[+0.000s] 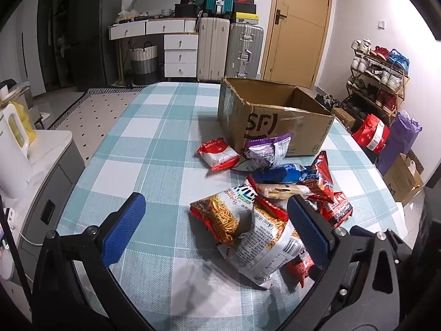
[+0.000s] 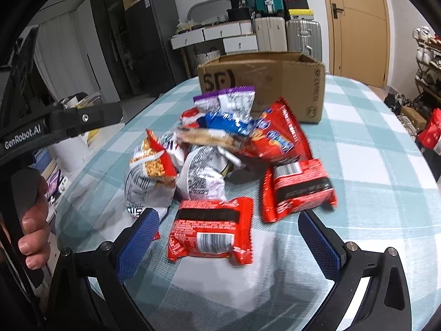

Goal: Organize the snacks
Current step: 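Grasp a red snack pack with the right tool while the left tool grasps a white noodle-snack bag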

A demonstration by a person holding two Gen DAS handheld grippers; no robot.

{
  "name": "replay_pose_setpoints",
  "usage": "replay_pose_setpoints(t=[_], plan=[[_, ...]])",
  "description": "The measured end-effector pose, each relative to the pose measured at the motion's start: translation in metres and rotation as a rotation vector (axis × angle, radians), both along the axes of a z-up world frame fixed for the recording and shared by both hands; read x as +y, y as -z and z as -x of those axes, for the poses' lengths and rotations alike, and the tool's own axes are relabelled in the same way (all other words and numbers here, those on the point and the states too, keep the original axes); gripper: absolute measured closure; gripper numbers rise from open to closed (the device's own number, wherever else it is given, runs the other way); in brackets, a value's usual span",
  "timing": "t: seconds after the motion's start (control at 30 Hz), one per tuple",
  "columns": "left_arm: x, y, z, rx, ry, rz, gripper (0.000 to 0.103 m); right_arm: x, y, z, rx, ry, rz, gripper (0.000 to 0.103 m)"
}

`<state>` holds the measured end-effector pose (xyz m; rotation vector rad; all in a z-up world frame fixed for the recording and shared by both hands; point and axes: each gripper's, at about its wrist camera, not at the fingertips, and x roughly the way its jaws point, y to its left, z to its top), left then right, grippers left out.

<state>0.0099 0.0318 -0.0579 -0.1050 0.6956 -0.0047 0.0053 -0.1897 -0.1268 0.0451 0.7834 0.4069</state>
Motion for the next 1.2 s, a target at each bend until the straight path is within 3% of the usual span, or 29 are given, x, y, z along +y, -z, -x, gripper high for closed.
replay_pose_setpoints(t=[0.23, 0.3, 0.53, 0.67, 1.2], plan=[[0.006, 0.007, -0.001, 0.017, -0.010, 0.000, 0.001, 0.017, 0.012, -0.007, 0.026, -0.015, 0.038, 0.004], [0.008, 0.008, 0.001, 0.019, -0.013, 0.002, 0.001, 0.023, 0.017, -0.010, 0.043, -0.024, 0.057, 0.022], [0.013, 0.015, 0.000, 0.037, -0.021, 0.014, 0.001, 0.037, 0.025, -0.014, 0.038, -0.048, 0.136, 0.031], [0.014, 0.016, 0.000, 0.041, -0.022, 0.015, 0.001, 0.043, 0.026, -0.010, 0.010, -0.088, 0.163, 0.052], [0.015, 0.019, 0.003, 0.051, -0.004, 0.020, 0.001, 0.010, 0.007, -0.003, -0.015, -0.080, 0.033, 0.055]])
